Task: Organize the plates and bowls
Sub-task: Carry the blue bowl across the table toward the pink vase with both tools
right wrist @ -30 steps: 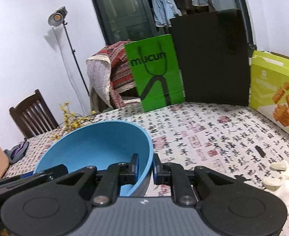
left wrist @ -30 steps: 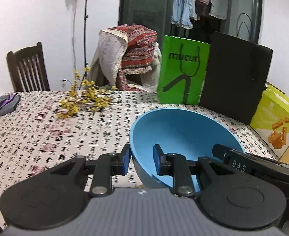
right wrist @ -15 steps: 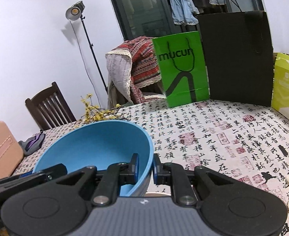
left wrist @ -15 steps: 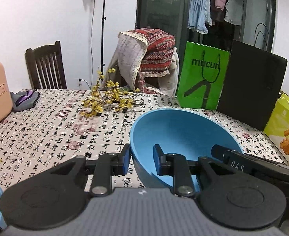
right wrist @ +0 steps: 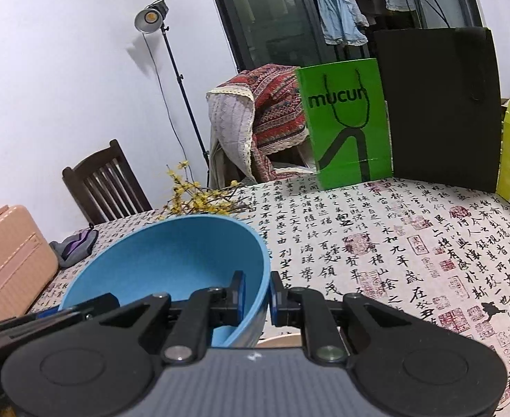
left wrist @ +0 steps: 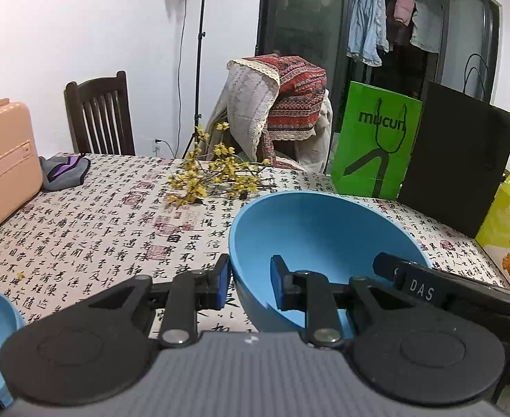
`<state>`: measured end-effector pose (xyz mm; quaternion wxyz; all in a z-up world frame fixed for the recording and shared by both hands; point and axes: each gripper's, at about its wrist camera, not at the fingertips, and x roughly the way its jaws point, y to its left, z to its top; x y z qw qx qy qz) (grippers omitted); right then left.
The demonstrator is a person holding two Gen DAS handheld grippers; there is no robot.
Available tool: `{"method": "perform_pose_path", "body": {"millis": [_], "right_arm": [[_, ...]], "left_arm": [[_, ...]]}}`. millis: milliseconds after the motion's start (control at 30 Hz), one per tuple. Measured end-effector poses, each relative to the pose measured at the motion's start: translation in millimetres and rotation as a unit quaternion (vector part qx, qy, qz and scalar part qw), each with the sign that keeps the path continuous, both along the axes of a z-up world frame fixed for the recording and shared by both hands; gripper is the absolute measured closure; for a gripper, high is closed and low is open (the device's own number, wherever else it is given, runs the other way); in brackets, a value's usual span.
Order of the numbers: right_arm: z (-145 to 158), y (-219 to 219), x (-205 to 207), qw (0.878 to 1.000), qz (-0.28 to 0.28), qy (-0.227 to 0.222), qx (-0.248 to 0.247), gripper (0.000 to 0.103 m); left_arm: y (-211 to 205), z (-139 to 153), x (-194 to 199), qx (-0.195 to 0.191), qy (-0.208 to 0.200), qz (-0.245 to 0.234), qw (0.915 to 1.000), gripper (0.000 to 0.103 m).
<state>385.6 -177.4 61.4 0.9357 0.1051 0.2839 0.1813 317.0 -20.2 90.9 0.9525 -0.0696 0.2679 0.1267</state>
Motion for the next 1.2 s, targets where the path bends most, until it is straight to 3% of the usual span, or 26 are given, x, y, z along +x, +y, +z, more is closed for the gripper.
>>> {"method": "perform_pose_path", "body": {"millis": [1200], "right_arm": [[10, 80, -44, 0.996, 0.093, -0.009, 0.005, 0.089]], "left_arm": [[70, 8, -77, -0.006, -0.009, 0.089, 0.9959, 0.079]]}}
